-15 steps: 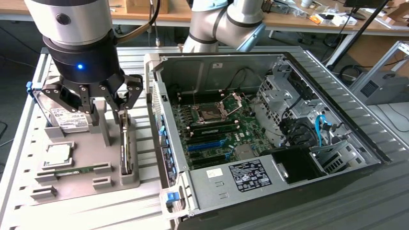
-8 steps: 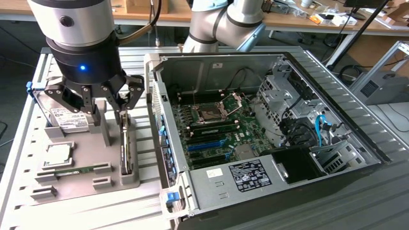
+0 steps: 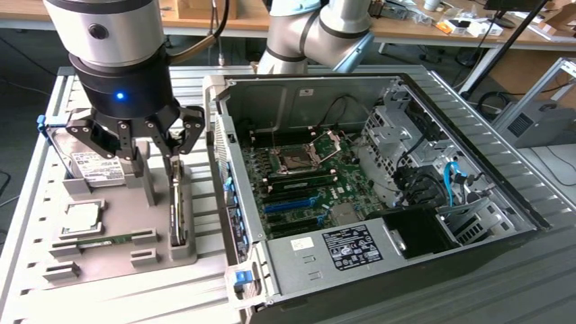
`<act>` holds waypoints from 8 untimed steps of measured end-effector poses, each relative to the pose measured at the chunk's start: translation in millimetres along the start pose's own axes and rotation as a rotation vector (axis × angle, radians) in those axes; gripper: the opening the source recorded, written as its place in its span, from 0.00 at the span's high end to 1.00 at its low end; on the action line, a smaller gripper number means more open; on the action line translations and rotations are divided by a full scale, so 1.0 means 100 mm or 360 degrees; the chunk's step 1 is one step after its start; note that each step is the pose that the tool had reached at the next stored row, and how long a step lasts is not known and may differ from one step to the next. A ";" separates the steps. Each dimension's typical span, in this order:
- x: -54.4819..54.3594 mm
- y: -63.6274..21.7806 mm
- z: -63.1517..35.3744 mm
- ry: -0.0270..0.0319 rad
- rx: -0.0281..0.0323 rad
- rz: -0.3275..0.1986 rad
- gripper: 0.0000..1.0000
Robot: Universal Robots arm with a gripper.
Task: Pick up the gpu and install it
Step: 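Pick up the gpu and move the gpu toward the slot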
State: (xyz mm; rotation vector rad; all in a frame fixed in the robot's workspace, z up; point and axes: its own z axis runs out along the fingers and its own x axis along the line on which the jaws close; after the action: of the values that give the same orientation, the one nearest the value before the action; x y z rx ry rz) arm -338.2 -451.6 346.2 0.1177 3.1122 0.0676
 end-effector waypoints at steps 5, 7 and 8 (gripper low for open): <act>0.00 0.000 0.011 0.00001 0.00001 0.0000 0.58; 0.00 0.000 0.015 0.00000 0.00001 0.0000 0.58; 0.00 0.000 0.016 0.00000 0.00000 0.0000 0.58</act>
State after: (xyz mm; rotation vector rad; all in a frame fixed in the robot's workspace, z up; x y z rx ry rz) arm -337.8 -451.5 344.6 0.1176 3.1122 0.0676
